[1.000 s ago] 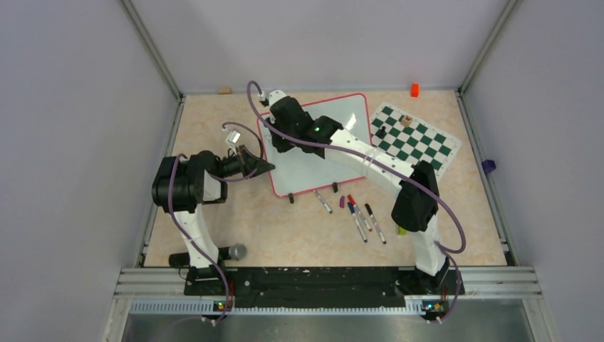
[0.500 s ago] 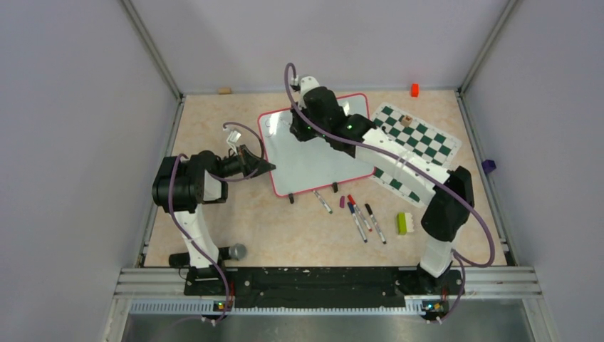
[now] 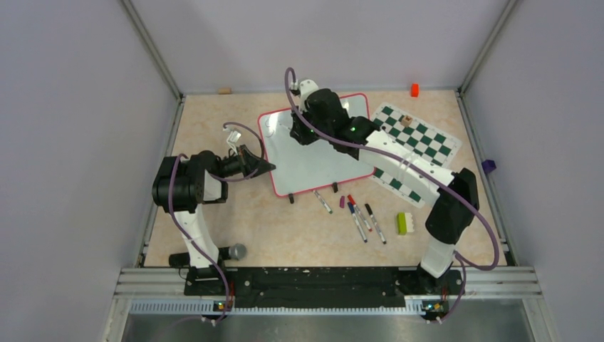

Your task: Write a sentence on the whiteboard

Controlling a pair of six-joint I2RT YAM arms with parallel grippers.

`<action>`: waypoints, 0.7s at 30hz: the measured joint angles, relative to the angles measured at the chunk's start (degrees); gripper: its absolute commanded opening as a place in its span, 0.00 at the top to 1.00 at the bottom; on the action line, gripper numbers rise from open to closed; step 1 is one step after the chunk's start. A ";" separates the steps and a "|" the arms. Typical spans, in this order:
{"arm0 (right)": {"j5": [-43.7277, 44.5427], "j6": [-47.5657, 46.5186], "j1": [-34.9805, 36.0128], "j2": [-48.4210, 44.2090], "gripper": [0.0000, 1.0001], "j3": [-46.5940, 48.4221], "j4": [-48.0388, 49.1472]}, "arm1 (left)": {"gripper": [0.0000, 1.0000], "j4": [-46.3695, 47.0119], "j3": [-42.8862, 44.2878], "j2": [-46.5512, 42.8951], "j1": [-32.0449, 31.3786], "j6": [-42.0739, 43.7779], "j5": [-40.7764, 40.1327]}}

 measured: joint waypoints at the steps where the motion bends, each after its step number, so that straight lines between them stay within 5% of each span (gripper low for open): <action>1: 0.02 -0.20 0.07 0.04 1.00 0.15 -0.42 | 1.00 0.00 0.00 0.00 0.00 0.00 0.00; 21: 3.32 -2.08 1.36 8.07 1.00 7.96 -5.25 | 1.00 0.00 0.09 0.00 0.00 0.02 0.15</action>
